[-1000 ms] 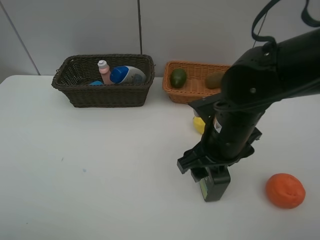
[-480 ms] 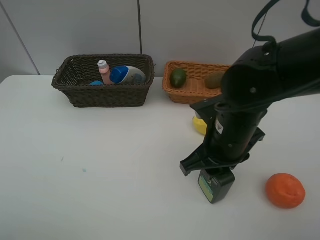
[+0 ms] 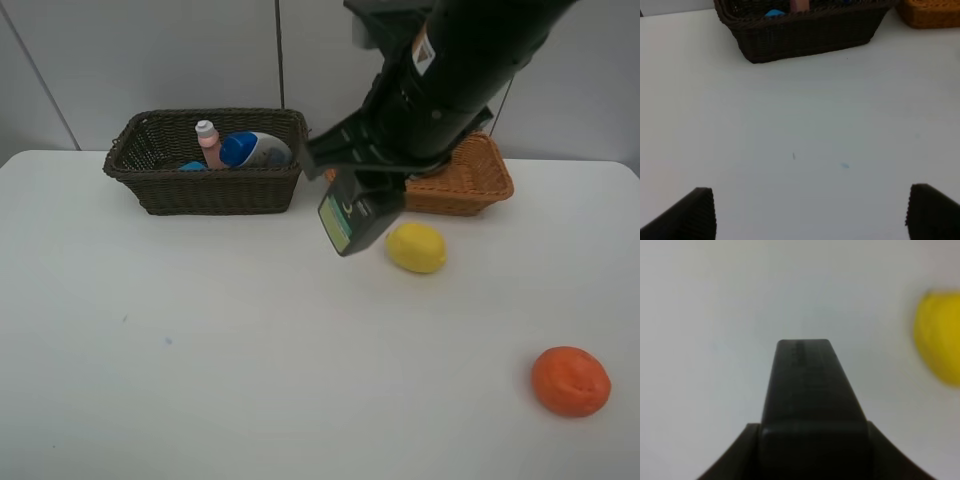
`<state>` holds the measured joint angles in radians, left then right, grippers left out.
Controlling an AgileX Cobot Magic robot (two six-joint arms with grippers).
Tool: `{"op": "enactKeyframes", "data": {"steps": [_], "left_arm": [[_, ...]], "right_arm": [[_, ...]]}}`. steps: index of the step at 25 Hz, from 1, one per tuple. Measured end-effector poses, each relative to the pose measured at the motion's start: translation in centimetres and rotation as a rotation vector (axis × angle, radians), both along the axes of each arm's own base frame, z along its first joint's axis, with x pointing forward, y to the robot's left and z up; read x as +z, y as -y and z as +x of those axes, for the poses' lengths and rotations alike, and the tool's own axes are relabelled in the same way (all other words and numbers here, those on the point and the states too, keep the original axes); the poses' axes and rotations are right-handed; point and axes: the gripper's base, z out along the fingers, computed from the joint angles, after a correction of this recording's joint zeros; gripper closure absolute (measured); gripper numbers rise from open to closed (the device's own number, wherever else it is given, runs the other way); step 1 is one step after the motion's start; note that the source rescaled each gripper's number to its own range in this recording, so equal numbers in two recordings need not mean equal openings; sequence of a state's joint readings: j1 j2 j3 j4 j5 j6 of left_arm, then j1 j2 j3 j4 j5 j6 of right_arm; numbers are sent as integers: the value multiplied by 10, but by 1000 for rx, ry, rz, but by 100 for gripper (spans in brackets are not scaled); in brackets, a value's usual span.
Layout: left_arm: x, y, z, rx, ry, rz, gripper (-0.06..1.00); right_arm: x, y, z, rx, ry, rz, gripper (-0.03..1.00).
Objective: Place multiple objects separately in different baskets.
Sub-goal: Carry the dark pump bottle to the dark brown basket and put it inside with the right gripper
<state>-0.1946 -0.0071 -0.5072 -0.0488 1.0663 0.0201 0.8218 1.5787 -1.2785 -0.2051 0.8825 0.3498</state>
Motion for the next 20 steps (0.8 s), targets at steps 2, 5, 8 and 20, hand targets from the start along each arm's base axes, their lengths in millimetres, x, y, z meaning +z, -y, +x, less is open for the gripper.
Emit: {"op": "enactKeyframes", "data": {"steps": [2, 5, 8, 20], "left_arm": [[0, 0, 0, 0, 0, 0, -5], [0, 0, 0, 0, 0, 0, -5], [0, 0, 0, 0, 0, 0, -5], [0, 0, 0, 0, 0, 0, -5]], "right_arm": [[16, -13, 16, 13, 88, 69, 88], [24, -31, 49, 5, 181, 164, 88], [19, -47, 90, -5, 262, 228, 88], [-72, -79, 215, -18, 413, 285, 88]]}}
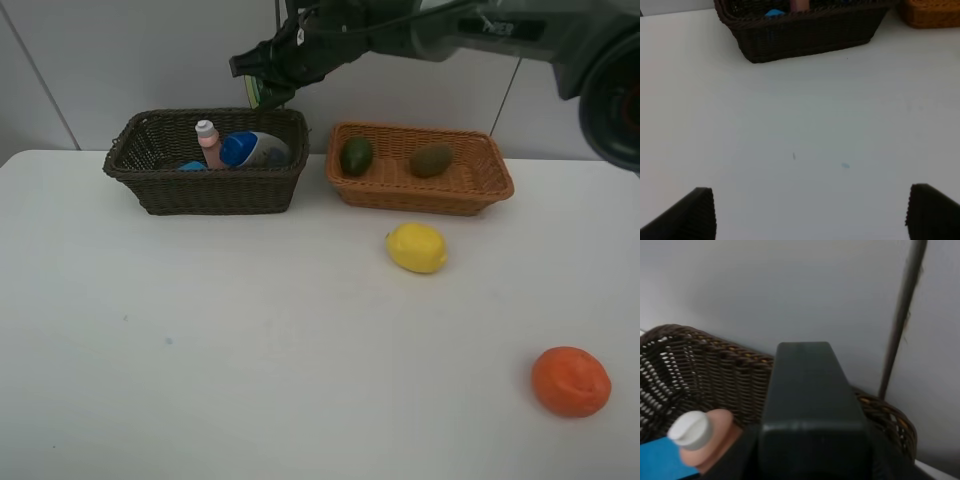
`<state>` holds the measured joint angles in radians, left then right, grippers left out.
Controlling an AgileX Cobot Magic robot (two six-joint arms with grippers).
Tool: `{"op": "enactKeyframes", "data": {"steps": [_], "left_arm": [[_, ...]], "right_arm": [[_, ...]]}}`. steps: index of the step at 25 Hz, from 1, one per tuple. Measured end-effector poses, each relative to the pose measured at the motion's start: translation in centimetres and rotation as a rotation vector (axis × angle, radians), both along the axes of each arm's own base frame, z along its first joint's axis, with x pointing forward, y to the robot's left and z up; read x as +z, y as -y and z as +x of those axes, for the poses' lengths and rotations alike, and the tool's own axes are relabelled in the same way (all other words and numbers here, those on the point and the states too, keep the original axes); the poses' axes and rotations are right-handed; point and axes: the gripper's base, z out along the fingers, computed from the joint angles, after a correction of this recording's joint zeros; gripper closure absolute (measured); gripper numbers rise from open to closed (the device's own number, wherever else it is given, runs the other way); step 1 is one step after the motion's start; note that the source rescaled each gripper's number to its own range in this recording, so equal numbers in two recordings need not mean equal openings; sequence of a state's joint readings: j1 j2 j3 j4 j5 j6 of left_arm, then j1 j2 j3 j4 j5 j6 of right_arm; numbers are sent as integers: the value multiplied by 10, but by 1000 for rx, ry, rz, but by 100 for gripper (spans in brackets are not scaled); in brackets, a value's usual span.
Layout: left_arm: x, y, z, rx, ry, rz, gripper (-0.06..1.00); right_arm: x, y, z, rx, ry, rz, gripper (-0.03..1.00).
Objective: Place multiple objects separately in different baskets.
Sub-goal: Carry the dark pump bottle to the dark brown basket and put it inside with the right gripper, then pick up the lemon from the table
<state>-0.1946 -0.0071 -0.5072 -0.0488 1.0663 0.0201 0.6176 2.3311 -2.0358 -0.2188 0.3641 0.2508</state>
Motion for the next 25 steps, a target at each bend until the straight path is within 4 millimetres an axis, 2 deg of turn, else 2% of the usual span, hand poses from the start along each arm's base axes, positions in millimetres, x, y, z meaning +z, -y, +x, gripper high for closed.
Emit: {"op": "enactKeyframes", "data": {"steps": [2, 3, 4, 6, 7, 9, 13, 15, 19, 21, 25], "left_arm": [[0, 0, 0, 0, 0, 0, -5], [0, 0, 0, 0, 0, 0, -5], [0, 0, 0, 0, 0, 0, -5], [0, 0, 0, 0, 0, 0, -5], [0, 0, 0, 0, 0, 0, -5], [0, 0, 0, 0, 0, 0, -5], [0, 0, 0, 0, 0, 0, -5], [0, 0, 0, 0, 0, 0, -5], [0, 0, 0, 0, 0, 0, -5], [0, 0, 0, 0, 0, 0, -5], [0, 0, 0, 0, 0, 0, -5]], "right_arm": [[-16, 6, 9, -24, -32, 3, 87], [-22, 9, 12, -34, -43, 7, 78], [-22, 10, 14, -39, -44, 15, 65], [-19, 11, 16, -41, -28, 35, 26], [-15, 12, 17, -41, -16, 44, 14], [-12, 11, 17, -40, -5, 52, 4], [-9, 16, 12, -60, -73, 2, -1], [6, 23, 4, -80, -128, -40, -1], [45, 54, -21, -159, -318, -174, -1], [55, 74, -34, -203, -445, -268, -1], [55, 97, -38, -231, -541, -338, -1]]}}
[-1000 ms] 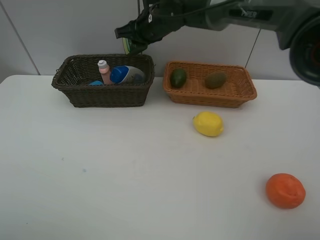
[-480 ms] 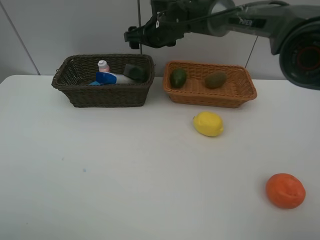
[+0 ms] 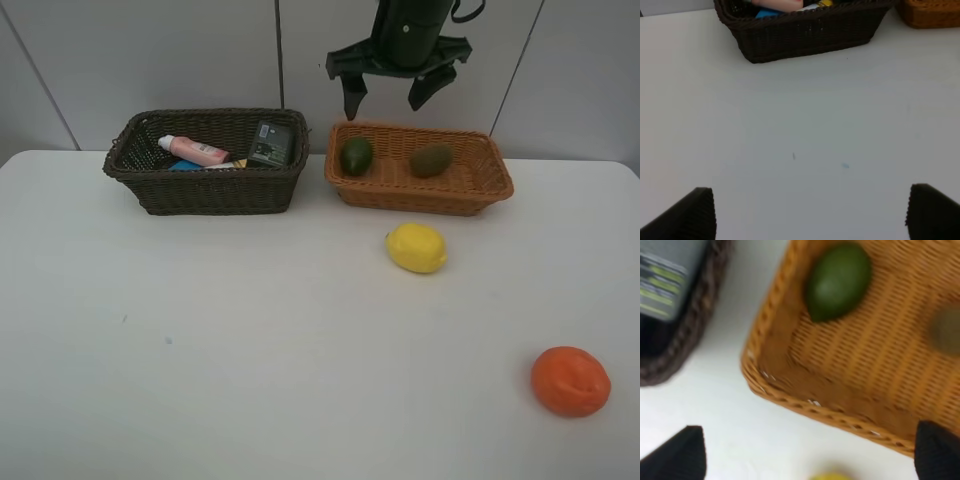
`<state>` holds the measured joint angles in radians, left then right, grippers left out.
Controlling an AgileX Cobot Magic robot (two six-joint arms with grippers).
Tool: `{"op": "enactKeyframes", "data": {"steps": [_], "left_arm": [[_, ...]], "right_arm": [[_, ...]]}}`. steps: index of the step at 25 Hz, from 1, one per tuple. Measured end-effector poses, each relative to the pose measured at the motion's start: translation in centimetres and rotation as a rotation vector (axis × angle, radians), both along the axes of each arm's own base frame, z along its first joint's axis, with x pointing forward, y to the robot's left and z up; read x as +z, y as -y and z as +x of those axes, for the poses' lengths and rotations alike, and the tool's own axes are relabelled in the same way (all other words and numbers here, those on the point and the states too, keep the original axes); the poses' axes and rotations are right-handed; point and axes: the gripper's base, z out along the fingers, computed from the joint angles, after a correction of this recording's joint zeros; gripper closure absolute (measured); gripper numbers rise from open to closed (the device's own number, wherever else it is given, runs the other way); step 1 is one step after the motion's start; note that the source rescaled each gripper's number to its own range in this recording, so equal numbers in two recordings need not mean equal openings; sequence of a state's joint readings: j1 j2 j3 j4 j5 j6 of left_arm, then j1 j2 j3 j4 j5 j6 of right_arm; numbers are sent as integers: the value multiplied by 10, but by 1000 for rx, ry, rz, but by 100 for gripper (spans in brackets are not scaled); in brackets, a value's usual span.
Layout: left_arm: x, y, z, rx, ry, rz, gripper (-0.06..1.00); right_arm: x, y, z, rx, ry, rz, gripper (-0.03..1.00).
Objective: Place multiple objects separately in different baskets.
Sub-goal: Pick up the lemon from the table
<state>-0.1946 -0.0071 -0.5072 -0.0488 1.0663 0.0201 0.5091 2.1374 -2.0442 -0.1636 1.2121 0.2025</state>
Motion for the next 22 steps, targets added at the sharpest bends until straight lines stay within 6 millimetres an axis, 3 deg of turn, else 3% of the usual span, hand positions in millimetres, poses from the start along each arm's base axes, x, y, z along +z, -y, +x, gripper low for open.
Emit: {"op": "enactKeyframes", "data": {"steps": [9, 22], "left_arm": [[0, 0, 0, 0, 0, 0, -5], [0, 0, 0, 0, 0, 0, -5]], "right_arm": [[-40, 13, -12, 169, -179, -42, -1], [-102, 40, -63, 374, -417, -169, -1]]}}
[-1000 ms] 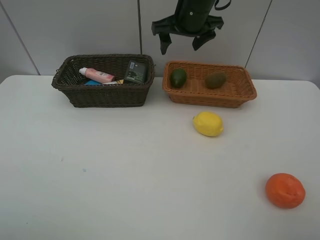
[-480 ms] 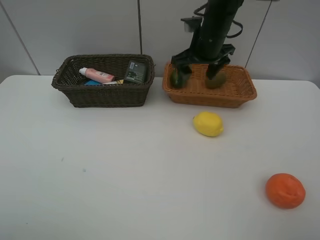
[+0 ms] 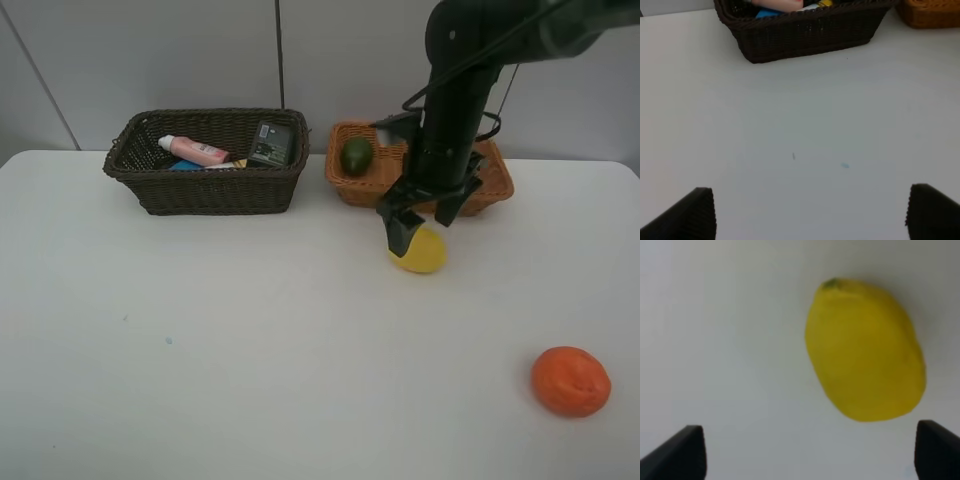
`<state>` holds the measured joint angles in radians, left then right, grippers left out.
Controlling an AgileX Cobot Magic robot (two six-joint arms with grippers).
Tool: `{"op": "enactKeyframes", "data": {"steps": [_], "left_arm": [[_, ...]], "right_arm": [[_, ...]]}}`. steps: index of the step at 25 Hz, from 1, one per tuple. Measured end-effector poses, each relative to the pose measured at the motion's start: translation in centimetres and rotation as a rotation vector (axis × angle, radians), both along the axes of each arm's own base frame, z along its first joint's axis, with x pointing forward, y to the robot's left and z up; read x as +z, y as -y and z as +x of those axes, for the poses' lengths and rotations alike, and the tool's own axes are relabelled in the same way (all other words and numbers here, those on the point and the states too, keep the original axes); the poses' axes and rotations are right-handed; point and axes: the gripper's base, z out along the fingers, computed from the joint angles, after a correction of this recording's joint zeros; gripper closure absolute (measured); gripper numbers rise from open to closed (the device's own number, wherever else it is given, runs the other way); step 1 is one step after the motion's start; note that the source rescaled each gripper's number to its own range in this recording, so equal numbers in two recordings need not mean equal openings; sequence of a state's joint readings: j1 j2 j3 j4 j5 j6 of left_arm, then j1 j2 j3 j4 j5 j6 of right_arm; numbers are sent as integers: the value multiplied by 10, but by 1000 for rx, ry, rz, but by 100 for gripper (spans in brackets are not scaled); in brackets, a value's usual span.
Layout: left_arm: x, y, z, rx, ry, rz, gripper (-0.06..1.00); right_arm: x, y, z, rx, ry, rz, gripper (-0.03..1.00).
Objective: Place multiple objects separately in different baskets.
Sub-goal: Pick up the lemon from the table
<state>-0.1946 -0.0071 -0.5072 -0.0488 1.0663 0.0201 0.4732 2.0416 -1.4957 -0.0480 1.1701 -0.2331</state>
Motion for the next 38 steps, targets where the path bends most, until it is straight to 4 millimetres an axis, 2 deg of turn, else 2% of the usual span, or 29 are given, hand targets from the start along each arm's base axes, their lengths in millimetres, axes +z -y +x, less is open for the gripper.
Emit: {"op": "enactKeyframes", "data": {"steps": [3, 11, 17, 23, 29, 36, 38], "left_arm": [[0, 0, 0, 0, 0, 0, -5], [0, 0, 0, 0, 0, 0, -5], [0, 0, 0, 0, 0, -1, -5], [0, 0, 0, 0, 0, -1, -5], [0, 0, 0, 0, 0, -1, -5], [0, 0, 0, 0, 0, -1, -5], [0, 0, 0, 0, 0, -1, -5]], "right_arm": [[-10, 0, 0, 25, 36, 17, -1], [-13, 3, 10, 42, 136, 48, -1], [-28, 20, 11, 5, 121, 40, -1], [-38, 19, 11, 7, 174, 78, -1], [-60, 19, 10, 11, 147, 66, -1], [-62, 19, 11, 12, 151, 68, -1], [-62, 19, 10, 22, 140, 63, 4]]}}
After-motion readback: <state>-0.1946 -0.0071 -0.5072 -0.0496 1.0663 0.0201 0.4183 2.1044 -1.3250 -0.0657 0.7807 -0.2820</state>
